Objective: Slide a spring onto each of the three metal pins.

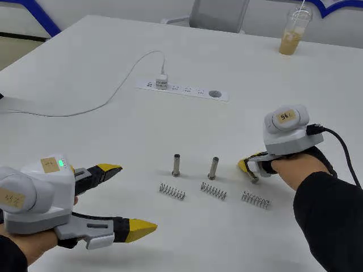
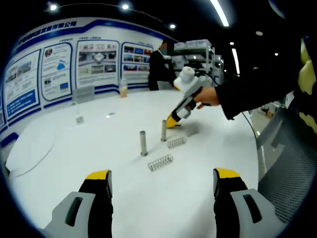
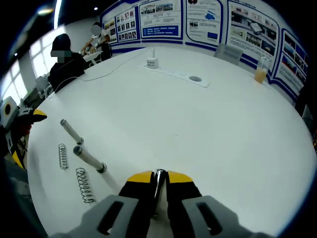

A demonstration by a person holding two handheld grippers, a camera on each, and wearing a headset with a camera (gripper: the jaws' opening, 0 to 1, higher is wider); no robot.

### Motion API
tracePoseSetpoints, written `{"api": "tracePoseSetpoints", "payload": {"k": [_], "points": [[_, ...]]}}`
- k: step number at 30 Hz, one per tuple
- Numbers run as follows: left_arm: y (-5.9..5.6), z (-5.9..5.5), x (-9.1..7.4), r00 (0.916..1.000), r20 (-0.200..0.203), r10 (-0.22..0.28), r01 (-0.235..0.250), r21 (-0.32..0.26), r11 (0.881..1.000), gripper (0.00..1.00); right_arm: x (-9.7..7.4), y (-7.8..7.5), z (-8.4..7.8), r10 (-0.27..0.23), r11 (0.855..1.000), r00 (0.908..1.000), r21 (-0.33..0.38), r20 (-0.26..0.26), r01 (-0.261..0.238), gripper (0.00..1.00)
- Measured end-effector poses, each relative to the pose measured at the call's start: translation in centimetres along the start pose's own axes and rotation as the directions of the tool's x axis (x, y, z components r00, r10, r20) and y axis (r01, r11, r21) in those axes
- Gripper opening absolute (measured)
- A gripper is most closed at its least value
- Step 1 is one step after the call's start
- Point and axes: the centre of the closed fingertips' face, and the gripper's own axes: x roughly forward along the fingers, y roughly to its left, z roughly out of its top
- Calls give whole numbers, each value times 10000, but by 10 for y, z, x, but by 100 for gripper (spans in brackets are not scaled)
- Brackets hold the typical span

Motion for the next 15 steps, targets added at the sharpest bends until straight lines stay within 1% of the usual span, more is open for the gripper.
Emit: {"api": "tracePoseSetpoints", "payload": {"k": [3, 10, 13, 15], "points": [[0, 0, 0, 10000, 2, -1, 1, -14, 10000, 85, 1, 0, 0, -37, 9998, 10000, -187, -57, 36, 11], [1, 0, 0, 10000, -1, 8, -8, -39, 10000, 85, 1, -1, 0, -111, 9999, 9999, -61, -79, 111, 9], [1, 2, -1, 10000, 17, 32, -32, -15, 10000, 85, 0, -2, -1, -169, 9998, 9998, -45, -44, 169, 9], [2, 2, -1, 10000, 37, 56, -56, -14, 10000, 85, -2, -1, 0, -162, 9998, 9998, -67, 86, 163, 9]]}}
